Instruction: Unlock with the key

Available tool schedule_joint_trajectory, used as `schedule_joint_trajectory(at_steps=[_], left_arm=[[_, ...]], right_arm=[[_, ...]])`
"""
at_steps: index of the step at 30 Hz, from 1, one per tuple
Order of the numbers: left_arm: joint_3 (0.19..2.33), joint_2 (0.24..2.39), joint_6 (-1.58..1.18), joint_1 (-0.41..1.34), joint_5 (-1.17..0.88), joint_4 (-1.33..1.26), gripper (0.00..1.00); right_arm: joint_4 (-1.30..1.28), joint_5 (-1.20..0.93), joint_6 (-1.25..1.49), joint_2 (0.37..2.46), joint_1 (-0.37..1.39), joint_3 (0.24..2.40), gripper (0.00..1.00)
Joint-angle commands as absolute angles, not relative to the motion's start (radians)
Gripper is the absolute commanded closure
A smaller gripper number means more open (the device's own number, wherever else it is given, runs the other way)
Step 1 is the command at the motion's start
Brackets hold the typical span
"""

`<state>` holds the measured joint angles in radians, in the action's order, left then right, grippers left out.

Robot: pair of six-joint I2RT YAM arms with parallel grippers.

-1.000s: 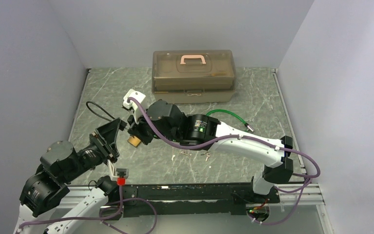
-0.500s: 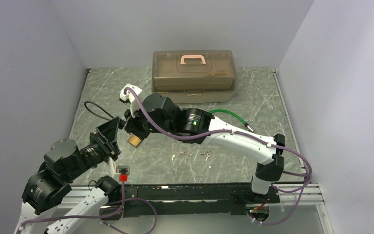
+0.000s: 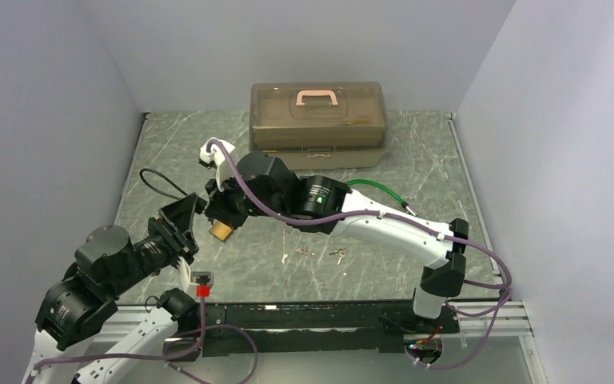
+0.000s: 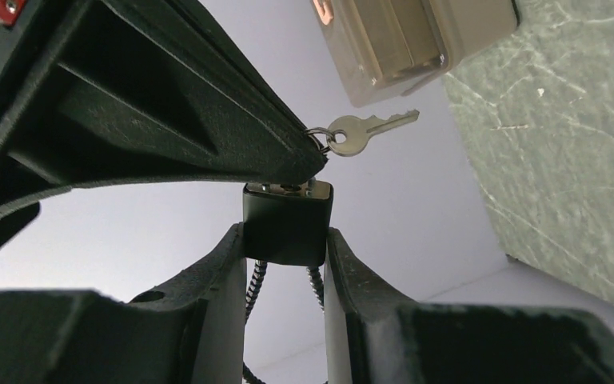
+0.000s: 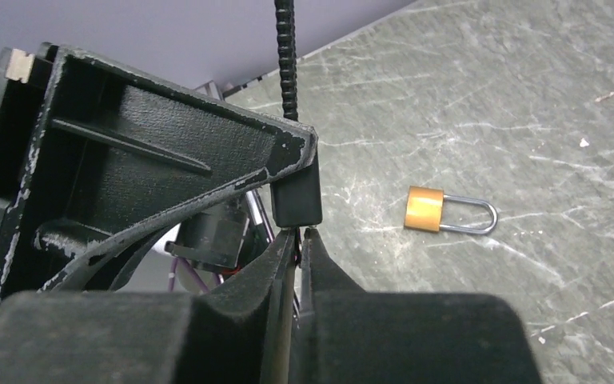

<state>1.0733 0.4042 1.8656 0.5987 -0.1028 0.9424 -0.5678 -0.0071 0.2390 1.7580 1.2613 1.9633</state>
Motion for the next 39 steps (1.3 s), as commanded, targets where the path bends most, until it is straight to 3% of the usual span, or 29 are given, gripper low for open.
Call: schedule_joint_trajectory(at_steps=[1,9,23,27,39], left_arm=[[1.13,0.459,1.708,0.607,-0.219,0.998,1.0],[1.19,0.507,1.481,0.609,-0.22,0.991,1.0],[1.375,0.664,0.999,0.609,-0.26,1.012,1.0],[1.392,0.699,0.965,0.608,-0.306,1.001,1.0],[1.393,0.707,0.995,0.609,-0.296,0.977,1.0]], right_arm=[[-0.306,-0.034,0.22,1.637,1.252,1.914,0.88],[-0.286,-0.006,0.2,1.547,1.246,1.832,0.49],[-0.258,0.024,0.262,1.379,1.208,1.594,0.37],[-0.23,0.005,0.283,1.389,1.202,1.588,0.29],[-0.182,-0.08,0.322,1.483,1.18,1.647,0.29]])
